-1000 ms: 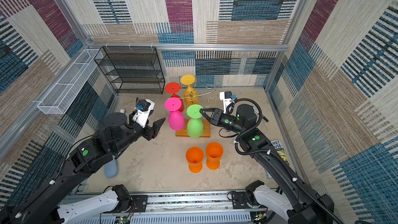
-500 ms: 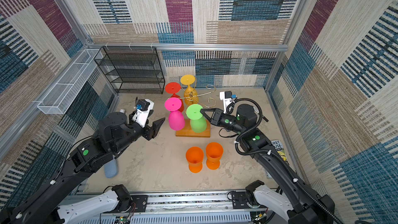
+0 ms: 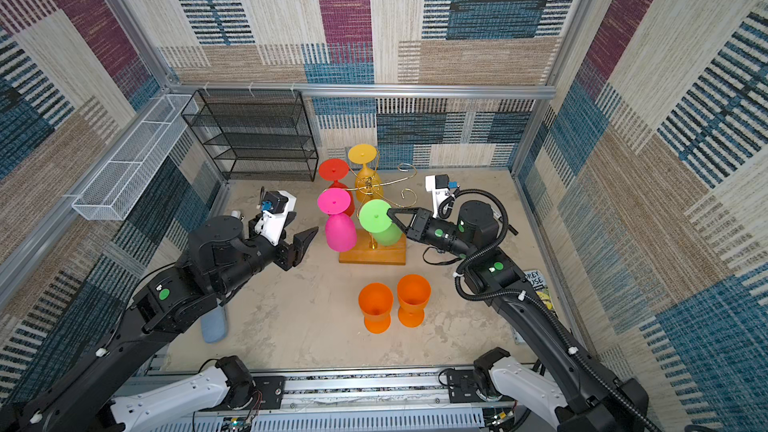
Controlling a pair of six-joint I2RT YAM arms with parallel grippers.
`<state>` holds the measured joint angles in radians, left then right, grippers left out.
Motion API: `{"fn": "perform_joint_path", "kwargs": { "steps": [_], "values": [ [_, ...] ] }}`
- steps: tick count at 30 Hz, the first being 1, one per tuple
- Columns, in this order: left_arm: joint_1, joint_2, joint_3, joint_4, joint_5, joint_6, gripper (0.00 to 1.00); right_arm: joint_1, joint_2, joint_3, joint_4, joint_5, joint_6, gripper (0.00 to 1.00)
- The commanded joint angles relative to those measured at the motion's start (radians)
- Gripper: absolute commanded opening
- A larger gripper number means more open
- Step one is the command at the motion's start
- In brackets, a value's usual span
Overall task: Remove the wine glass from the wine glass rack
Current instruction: 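Close the right gripper on the foot of the green glass, then slide the green glass off its hook with the right gripper, away from the rack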
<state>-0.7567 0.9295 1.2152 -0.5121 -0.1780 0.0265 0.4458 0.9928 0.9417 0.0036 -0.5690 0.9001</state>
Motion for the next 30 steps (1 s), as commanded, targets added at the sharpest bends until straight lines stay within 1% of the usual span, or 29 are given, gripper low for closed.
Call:
{"fn": "perform_joint_path", "kwargs": {
  "steps": [1,30],
  "values": [
    [0.002,0.002,0.003,0.017,0.014,-0.014,0.65,0.001,-0.009,0.012,0.030,-0.012,0.016,0.05],
    [0.016,0.000,-0.006,0.011,0.041,-0.018,0.64,0.002,0.015,0.001,0.110,-0.074,0.117,0.00]
  ]
}}
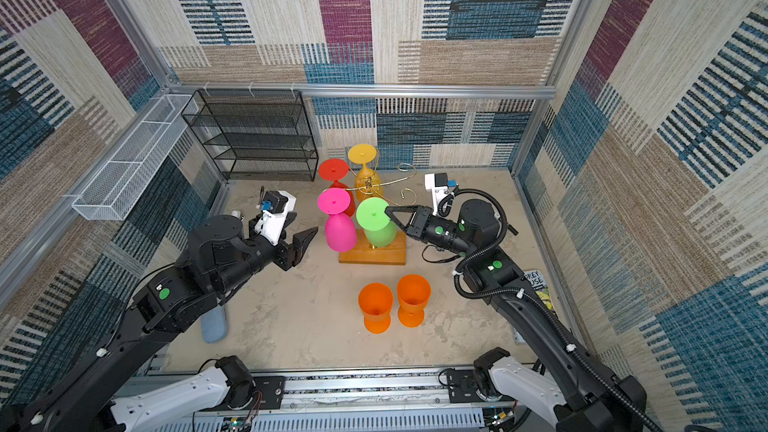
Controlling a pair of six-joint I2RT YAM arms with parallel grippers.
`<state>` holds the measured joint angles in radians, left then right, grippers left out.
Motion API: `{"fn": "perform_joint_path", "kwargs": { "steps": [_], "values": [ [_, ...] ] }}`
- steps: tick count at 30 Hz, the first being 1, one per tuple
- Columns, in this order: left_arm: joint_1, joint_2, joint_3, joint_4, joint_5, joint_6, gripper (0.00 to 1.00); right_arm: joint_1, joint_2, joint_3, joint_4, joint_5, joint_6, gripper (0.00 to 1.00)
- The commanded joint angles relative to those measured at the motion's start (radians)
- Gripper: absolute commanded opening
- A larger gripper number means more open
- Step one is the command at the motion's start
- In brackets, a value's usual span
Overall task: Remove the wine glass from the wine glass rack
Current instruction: 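Slide the green glass off its hook with the right gripper, away from the rack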
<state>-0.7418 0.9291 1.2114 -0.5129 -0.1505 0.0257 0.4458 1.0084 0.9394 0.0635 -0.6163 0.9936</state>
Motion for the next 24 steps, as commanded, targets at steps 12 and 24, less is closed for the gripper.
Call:
{"fn": "perform_joint_path", "kwargs": {
  "steps": [12,24],
  "values": [
    [0.009,0.006,-0.008,0.012,0.026,-0.023,0.64,0.003,0.070,0.039,0.075,-0.064,0.026,0.00],
    [0.016,0.013,-0.014,0.018,0.039,-0.026,0.64,0.007,0.078,0.075,0.071,-0.060,0.021,0.00]
  ]
}}
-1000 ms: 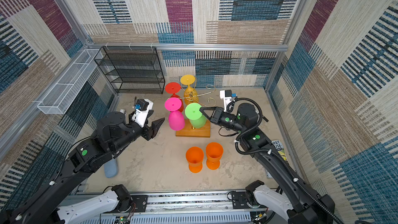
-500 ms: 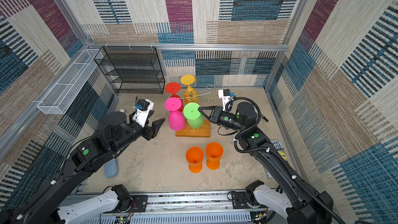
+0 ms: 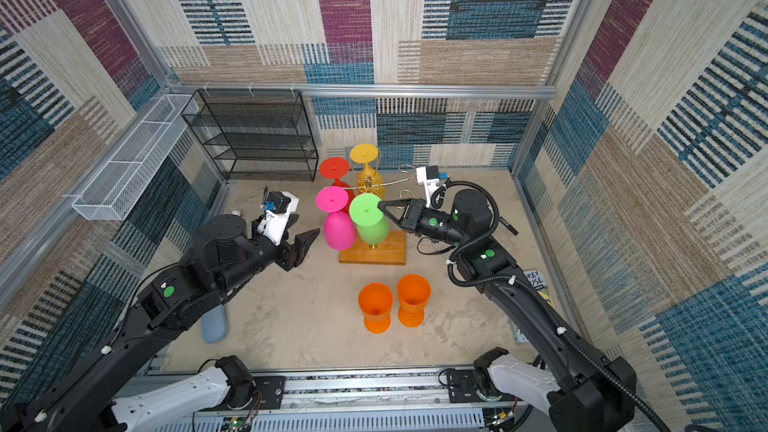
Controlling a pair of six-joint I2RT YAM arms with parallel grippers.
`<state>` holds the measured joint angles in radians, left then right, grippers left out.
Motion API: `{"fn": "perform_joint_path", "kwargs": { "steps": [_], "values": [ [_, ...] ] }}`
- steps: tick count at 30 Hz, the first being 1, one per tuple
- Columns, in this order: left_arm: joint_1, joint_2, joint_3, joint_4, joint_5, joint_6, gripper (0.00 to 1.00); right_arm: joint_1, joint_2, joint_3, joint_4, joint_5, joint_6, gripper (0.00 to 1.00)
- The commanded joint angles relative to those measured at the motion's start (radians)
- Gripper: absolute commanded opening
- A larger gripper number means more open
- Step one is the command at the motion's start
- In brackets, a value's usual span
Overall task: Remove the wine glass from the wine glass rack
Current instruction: 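Slide the green glass off its hook with the right gripper, away from the rack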
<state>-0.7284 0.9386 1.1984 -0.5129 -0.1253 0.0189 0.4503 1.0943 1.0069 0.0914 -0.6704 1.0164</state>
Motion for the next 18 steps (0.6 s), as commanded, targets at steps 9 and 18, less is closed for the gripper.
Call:
{"fn": "perform_joint_path", "kwargs": {
  "steps": [9,18],
  "values": [
    [0.010,0.002,-0.002,0.014,0.019,-0.019,0.64,0.019,-0.020,-0.001,0.030,-0.014,0.001,0.00],
    [0.016,0.000,-0.005,0.014,0.027,-0.025,0.64,0.082,0.003,0.002,0.036,0.014,-0.004,0.00]
  ]
}}
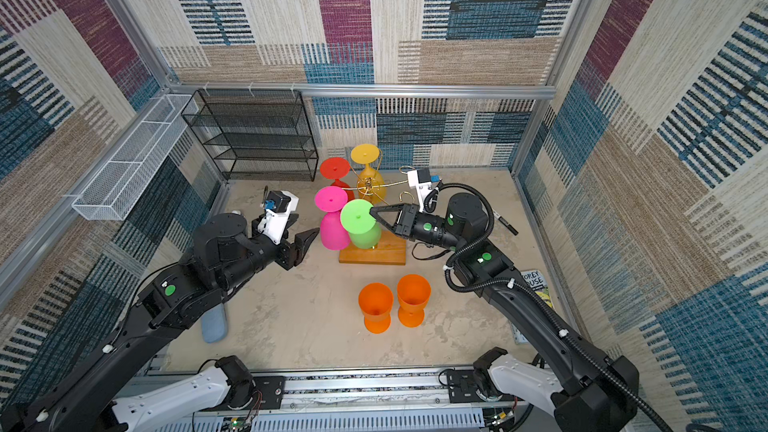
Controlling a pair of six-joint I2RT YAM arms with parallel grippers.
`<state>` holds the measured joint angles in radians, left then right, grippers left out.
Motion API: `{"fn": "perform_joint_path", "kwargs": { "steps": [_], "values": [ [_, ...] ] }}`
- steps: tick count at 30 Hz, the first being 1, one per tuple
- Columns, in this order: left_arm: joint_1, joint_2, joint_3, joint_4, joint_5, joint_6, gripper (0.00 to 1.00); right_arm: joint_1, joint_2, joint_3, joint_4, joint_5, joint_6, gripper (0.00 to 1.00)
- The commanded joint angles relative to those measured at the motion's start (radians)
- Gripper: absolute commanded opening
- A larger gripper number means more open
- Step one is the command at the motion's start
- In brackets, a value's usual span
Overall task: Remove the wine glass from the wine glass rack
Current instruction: 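Slide the green glass off its hook with the right gripper, away from the rack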
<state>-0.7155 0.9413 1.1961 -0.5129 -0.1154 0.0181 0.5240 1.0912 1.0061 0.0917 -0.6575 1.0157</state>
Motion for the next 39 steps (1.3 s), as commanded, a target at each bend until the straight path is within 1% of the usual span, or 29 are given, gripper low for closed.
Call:
{"fn": "perform_joint_path", "kwargs": {
  "steps": [1,10,19,28,39],
  "values": [
    [0.004,-0.004,-0.004,0.014,0.019,-0.024,0.64,0.010,0.010,0.007,0.037,0.004,-0.002,0.00],
    [0.005,-0.012,-0.007,0.014,0.023,-0.024,0.64,0.010,0.050,0.048,0.027,0.042,-0.027,0.00],
    [0.007,-0.012,-0.009,0.010,0.033,-0.024,0.64,0.007,0.062,0.099,-0.037,0.097,-0.072,0.00],
    [0.007,-0.011,-0.007,0.009,0.039,-0.024,0.64,-0.027,0.031,0.096,-0.075,0.120,-0.081,0.00],
    [0.008,-0.007,-0.009,0.008,0.040,-0.023,0.64,-0.066,-0.039,0.046,-0.088,0.105,-0.063,0.00]
  ]
}}
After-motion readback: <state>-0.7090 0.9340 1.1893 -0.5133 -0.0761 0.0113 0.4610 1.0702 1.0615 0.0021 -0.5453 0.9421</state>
